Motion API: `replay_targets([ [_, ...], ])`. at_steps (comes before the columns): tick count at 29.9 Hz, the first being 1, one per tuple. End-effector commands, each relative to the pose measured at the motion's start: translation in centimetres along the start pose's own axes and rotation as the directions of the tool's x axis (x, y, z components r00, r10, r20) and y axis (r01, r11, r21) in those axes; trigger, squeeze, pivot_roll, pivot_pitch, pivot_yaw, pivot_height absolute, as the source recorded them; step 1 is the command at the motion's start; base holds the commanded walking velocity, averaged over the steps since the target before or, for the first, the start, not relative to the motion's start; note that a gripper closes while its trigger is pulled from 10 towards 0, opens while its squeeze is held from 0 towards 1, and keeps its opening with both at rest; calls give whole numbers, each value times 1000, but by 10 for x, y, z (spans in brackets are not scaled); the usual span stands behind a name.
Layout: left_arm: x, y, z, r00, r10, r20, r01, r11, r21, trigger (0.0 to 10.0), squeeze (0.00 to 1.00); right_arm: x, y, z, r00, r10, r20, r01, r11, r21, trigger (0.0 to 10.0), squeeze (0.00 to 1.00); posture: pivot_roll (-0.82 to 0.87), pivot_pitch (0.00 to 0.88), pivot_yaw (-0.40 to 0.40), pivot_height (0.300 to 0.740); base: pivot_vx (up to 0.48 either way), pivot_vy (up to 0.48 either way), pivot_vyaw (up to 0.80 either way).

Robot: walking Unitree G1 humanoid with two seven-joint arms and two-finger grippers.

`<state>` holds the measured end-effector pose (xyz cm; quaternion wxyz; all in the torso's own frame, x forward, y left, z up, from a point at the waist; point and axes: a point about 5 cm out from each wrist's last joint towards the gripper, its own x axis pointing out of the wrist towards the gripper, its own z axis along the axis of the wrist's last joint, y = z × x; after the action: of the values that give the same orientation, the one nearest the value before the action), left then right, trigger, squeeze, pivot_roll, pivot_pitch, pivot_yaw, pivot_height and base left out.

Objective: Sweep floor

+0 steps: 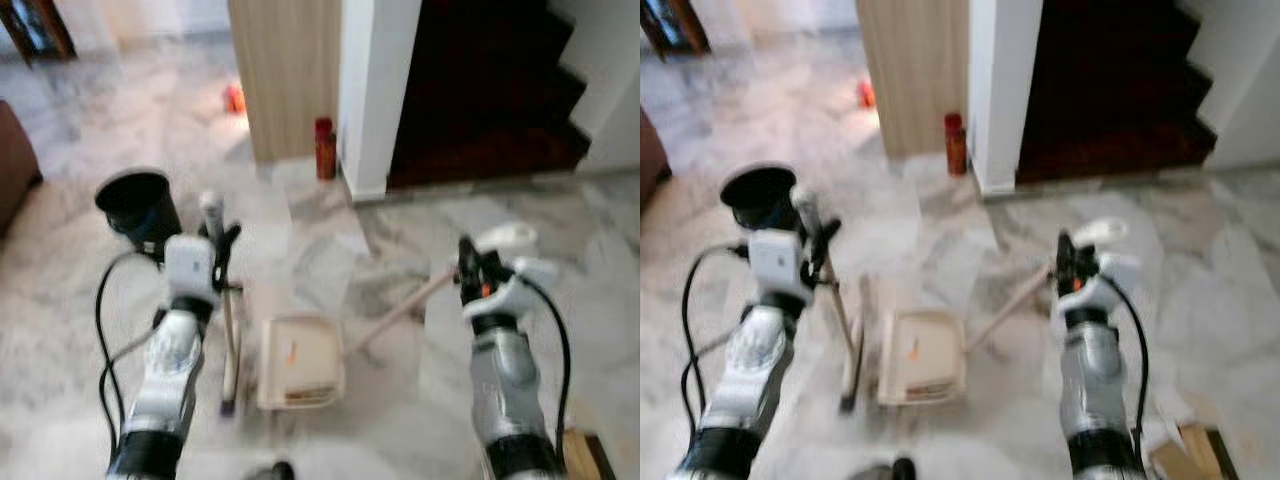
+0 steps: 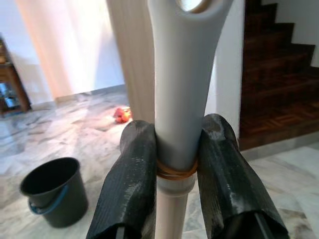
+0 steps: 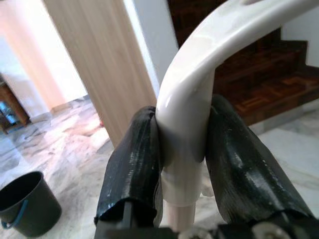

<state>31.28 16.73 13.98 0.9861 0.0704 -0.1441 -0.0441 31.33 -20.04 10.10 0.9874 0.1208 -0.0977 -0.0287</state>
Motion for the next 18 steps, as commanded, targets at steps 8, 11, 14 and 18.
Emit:
replay_targets([
  [8, 4, 0, 10, 998, -1, 57, 1, 1000, -7, 10000, 0, 4, 1, 8, 999, 11, 31, -11, 1000, -11, 10000, 0, 26, 78, -9, 740, 0, 0, 0],
  [11, 4, -1, 10, 998, -2, 57, 3, 1000, -8, 10000, 0, 4, -1, 9, 999, 7, 34, -6, 1000, -15, 10000, 0, 21, 80, -7, 740, 0, 0, 0],
  [14, 5, -2, 10, 998, -4, 58, 4, 1000, -10, 10000, 0, 3, -5, 9, 999, -1, 35, 2, 1000, -26, 10000, 0, 16, 81, -6, 740, 0, 0, 0],
  [18, 6, -2, 10, 998, -7, 56, 8, 1000, -13, 10000, 0, 0, -13, 10, 999, -18, 38, 20, 999, -47, 10000, 0, 6, 90, -1, 740, 0, 0, 0],
])
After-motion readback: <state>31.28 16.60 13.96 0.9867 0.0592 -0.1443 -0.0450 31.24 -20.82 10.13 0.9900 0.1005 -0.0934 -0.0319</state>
